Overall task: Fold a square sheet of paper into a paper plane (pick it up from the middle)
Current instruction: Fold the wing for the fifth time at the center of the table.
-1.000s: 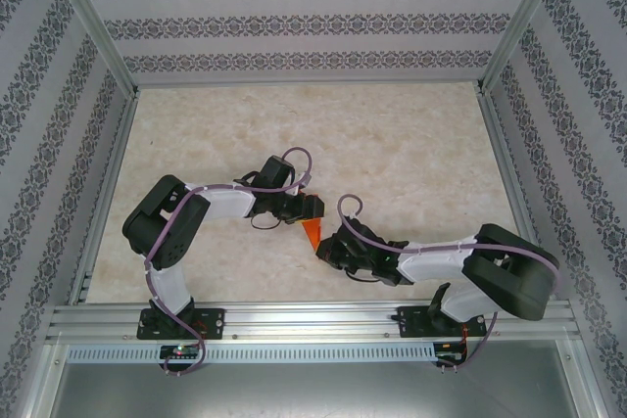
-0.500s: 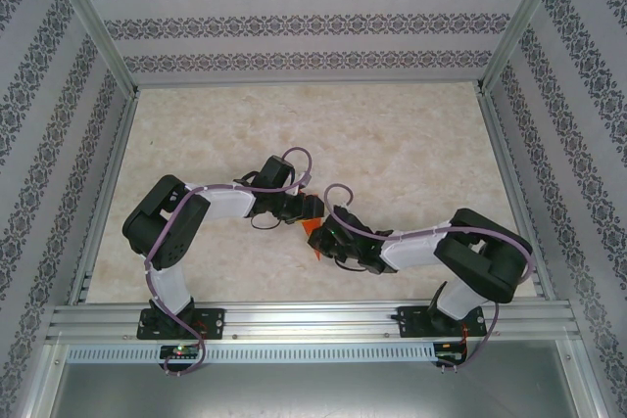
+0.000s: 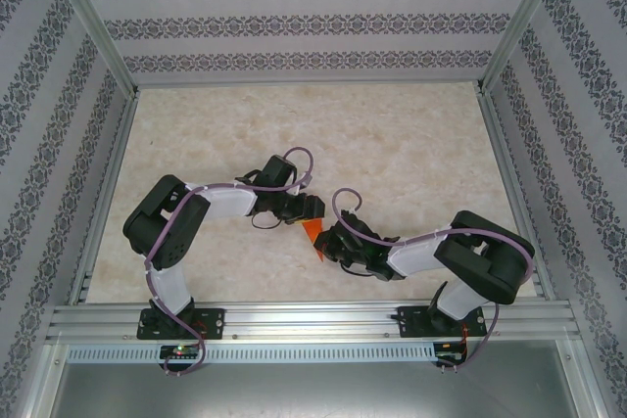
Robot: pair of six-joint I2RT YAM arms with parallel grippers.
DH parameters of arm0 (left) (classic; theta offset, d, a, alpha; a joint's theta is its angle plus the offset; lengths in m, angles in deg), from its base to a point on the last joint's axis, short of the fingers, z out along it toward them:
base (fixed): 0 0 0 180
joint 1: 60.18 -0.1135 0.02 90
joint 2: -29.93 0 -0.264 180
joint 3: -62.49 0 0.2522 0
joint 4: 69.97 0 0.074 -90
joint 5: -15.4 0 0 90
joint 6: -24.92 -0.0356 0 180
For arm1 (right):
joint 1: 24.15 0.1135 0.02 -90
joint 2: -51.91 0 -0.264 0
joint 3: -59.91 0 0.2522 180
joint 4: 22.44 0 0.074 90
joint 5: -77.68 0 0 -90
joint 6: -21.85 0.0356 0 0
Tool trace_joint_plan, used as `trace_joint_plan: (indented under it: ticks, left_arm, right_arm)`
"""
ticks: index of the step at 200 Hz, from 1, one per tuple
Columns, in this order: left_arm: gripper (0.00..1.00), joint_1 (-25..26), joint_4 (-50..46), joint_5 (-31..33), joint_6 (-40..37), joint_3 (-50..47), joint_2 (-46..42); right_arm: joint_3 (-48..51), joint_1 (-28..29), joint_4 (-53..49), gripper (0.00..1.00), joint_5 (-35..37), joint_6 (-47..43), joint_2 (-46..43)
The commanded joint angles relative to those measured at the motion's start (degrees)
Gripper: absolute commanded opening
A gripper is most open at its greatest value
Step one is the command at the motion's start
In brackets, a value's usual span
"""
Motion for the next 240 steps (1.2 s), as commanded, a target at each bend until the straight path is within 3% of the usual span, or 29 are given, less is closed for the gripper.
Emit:
trace_joint_plan:
  ticks: [1, 155, 240]
  left_arm:
    - [0.58, -0.3, -1.9, 5.3, -1.5, 1.7, 0.6]
    - [0.58, -7.2, -6.1, 6.2, -6.4, 6.6, 3.9]
    - [0.58, -11.8, -11.9, 2.6, -10.5, 13.3, 4.0]
  right_arm:
    - [2.1, -0.2, -13.6, 0.01, -3.3, -2.5, 1.5]
    - [0.6, -0.4, -13.3, 0.01, -5.4, -4.2, 4.2]
    - [0.7, -0.6, -13.3, 0.01, -5.3, -4.4, 3.3]
